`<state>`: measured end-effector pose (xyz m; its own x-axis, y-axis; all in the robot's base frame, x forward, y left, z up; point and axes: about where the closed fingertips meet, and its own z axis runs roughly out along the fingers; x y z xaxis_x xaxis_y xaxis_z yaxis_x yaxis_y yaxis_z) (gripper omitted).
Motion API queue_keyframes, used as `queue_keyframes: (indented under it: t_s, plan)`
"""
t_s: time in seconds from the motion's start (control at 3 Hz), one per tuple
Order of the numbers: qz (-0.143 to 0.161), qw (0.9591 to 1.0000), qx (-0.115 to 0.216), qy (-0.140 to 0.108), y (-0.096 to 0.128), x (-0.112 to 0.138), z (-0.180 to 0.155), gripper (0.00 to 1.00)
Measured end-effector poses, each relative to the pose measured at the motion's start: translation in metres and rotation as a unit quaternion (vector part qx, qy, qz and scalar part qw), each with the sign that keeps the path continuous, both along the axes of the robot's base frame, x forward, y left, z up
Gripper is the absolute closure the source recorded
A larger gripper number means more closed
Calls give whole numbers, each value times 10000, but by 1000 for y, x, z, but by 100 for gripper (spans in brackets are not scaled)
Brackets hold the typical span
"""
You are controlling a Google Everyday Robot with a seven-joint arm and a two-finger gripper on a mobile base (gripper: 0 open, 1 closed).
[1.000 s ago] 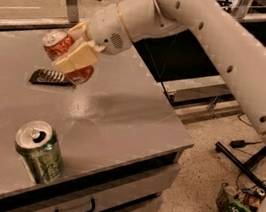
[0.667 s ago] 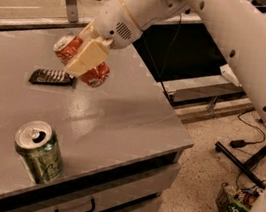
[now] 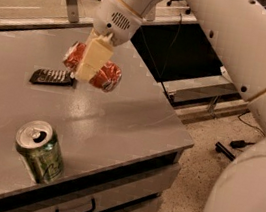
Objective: Knock coke can over
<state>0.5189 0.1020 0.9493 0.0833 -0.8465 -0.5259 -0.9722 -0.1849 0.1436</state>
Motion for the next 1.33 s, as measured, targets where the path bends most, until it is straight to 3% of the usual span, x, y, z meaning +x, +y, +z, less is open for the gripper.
queue_keyframes:
  t_s: [0.33, 0.67, 1.0, 1.33]
  plan:
    - [-133, 9990, -408, 89, 3, 7, -11, 100]
    - [-183, 9961, -861, -96, -1, 8, -22, 100]
    - [-160, 9902, -1354, -301, -11, 8, -37, 100]
    - [-152, 9853, -1631, -490, -19, 8, -45, 100]
